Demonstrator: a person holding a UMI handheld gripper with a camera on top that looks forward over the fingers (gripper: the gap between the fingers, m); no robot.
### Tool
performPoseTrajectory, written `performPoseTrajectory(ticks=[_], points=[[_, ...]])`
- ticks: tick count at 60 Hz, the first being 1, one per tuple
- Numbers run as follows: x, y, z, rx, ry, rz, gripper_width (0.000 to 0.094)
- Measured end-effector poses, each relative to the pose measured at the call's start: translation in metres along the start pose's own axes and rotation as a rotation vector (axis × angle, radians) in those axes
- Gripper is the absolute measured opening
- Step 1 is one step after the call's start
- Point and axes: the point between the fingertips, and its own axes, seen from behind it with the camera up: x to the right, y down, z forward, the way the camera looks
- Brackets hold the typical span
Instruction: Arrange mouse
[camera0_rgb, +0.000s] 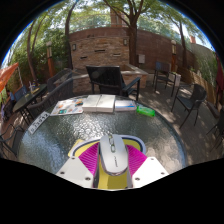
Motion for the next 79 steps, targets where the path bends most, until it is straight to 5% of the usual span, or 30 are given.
performPoseTrajectory(ticks=[12,17,37,53,79], points=[[-0.006,0.058,0.037,-0.143,-0.014,-0.001,0.0557],[-0.008,0.049,0.028,-0.123,-0.010,-0.038,0.0872],[-0.032,0.000,-0.115,-0.008,-0.001,-0.125,0.0863],[-0.039,0.013,-0.231,0.036,0.065,-0.122,0.0861],[-0.045,0.053,-0.281,0.009,0.078,-0.133,0.0858]])
